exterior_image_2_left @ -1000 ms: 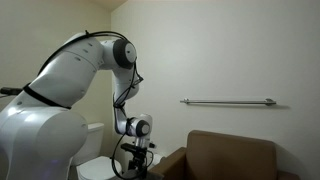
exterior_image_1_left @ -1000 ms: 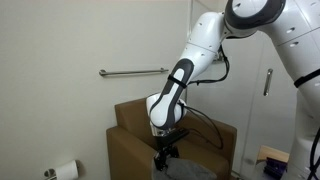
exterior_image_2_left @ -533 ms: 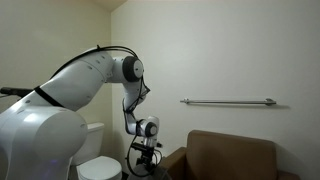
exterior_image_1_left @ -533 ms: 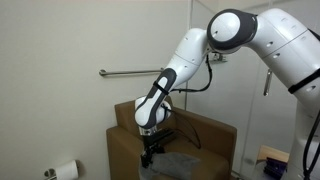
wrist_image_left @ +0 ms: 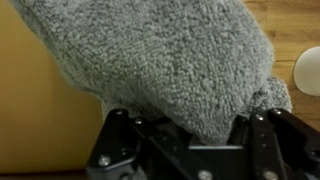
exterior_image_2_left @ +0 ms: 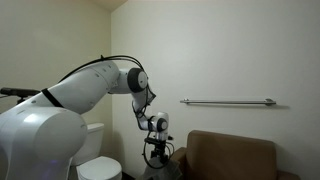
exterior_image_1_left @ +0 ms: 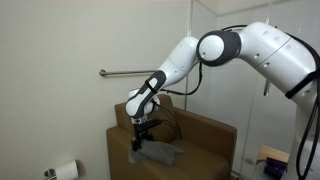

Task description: Use the towel to wipe the left armrest of the chair

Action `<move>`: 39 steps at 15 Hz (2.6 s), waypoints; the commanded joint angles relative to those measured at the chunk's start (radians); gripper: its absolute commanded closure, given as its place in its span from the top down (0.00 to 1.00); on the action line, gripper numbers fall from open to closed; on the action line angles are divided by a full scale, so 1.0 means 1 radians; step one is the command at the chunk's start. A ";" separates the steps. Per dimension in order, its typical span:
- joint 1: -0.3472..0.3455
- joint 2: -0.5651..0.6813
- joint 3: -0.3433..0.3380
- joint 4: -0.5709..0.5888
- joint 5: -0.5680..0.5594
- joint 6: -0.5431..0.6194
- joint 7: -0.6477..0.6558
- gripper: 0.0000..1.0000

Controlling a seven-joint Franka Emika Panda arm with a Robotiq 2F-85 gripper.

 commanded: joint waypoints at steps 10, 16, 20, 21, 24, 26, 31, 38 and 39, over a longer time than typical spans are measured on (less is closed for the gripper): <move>0.066 -0.189 0.002 -0.292 -0.036 0.073 0.025 0.04; 0.116 -0.407 -0.002 -0.586 -0.055 0.118 0.100 0.04; 0.113 -0.435 0.003 -0.663 -0.064 0.127 0.123 0.04; 0.112 -0.427 0.003 -0.666 -0.070 0.135 0.128 0.04; 0.106 -0.344 0.010 -0.611 -0.063 0.155 0.112 0.04; 0.099 -0.280 0.010 -0.565 -0.056 0.183 0.101 0.04; 0.069 -0.104 -0.008 -0.336 -0.051 0.164 0.070 0.04; 0.050 0.071 -0.071 0.078 -0.067 0.113 0.099 0.04; 0.044 0.099 -0.073 0.134 -0.060 0.119 0.101 0.04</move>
